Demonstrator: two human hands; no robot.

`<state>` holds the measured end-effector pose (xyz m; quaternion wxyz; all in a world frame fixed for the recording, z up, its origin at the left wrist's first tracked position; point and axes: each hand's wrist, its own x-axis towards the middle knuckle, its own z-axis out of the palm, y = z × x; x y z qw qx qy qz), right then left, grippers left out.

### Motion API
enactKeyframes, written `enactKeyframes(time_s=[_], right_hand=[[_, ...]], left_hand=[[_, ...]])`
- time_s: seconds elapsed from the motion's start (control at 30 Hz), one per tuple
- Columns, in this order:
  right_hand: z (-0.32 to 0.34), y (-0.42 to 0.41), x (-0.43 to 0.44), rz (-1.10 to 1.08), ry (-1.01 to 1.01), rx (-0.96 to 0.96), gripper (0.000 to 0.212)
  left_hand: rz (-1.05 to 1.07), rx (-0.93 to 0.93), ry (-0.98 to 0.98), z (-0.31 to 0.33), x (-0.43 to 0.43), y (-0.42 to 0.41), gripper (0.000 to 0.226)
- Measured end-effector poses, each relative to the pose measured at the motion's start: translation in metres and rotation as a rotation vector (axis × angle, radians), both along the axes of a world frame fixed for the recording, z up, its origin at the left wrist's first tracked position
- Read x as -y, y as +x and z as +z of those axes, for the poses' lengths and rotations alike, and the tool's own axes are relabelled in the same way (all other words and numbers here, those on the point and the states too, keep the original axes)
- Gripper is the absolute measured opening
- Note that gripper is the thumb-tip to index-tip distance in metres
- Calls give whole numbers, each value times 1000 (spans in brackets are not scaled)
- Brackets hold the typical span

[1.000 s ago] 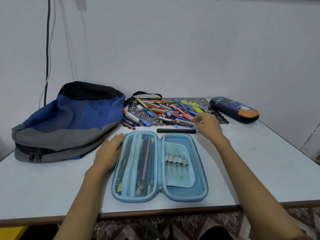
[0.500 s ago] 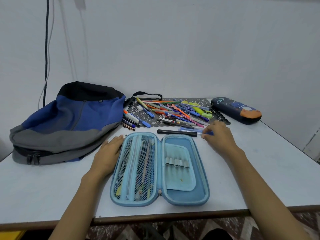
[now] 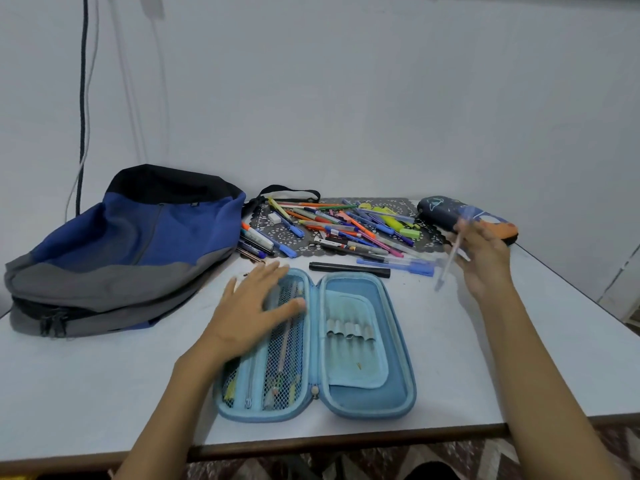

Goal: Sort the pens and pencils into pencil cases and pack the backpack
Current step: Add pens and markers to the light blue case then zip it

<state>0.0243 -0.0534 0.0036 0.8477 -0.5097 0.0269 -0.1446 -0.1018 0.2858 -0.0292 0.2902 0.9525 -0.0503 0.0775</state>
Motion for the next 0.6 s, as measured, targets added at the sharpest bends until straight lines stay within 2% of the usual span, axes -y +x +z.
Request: enactKeyframes(time_s=[0.03, 0.07, 0.1, 0.27, 0.33, 0.4, 0.5, 0.53, 0.6], right_hand=[[1, 1, 0, 3, 54, -26, 2], [0, 2, 0, 5, 45, -48, 8], [0, 3, 0, 14, -33, -71, 13], [-4, 11, -2, 92, -936, -232, 23], [-12, 12, -1, 131, -1190, -305, 23], [-19, 14, -1, 103, -1339, -332, 21], [-19, 16, 2, 103, -1346, -318, 18], [-17, 15, 4, 136, -1284, -285, 18], [-11, 11, 5, 209, -1027, -214, 20]], left_hand=[[-17, -60, 83, -2, 3, 0, 103], [-19, -91, 132, -4, 4, 1, 106], [-14, -99, 145, -5, 4, 1, 105], [1, -102, 113, -6, 3, 1, 102], [0, -102, 98, -7, 4, 1, 101], [1, -105, 93, -7, 4, 1, 102], [3, -108, 90, -6, 4, 1, 102], [2, -107, 90, -6, 4, 1, 102], [-1, -107, 89, -7, 4, 1, 102]])
